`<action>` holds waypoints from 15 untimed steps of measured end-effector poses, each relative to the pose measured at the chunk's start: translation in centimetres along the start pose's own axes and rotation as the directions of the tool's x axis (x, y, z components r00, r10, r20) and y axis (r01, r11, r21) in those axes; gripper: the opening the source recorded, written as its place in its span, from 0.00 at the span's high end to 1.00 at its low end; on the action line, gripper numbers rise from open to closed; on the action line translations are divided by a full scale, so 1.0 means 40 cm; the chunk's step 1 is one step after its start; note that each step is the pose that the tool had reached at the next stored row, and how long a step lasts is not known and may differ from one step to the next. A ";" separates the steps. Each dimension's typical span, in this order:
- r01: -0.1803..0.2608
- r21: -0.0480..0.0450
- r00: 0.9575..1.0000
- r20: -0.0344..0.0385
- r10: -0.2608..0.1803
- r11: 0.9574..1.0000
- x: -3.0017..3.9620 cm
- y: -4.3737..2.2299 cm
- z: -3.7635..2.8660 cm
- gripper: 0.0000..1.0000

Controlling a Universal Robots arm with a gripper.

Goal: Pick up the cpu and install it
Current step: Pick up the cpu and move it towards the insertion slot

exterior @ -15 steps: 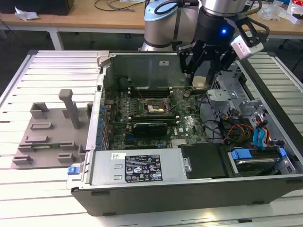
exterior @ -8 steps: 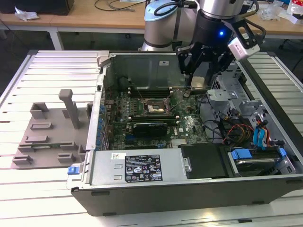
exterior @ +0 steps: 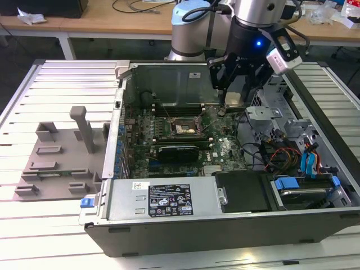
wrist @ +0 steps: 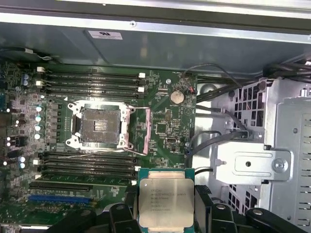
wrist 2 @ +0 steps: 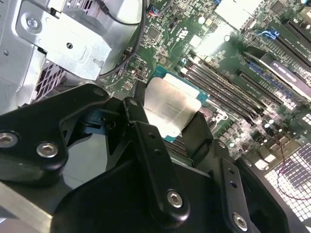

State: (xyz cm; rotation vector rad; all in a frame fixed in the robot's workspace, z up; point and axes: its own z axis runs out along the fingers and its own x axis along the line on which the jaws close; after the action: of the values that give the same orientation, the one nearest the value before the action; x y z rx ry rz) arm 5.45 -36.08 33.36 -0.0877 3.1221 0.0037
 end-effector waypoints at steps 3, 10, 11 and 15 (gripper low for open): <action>0.000 0.000 1.000 0.000 0.000 1.000 0.000 0.005 0.011 0.45; 0.000 0.000 1.000 0.000 0.000 1.000 0.021 0.035 0.037 0.45; 0.000 0.000 1.000 0.000 0.000 1.000 0.025 0.039 0.039 0.45; 0.000 0.000 1.000 0.000 0.000 1.000 0.056 0.054 0.050 0.45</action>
State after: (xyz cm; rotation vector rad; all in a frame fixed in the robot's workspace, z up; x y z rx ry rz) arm 3.13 -34.04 31.33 -0.0876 3.1221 0.0037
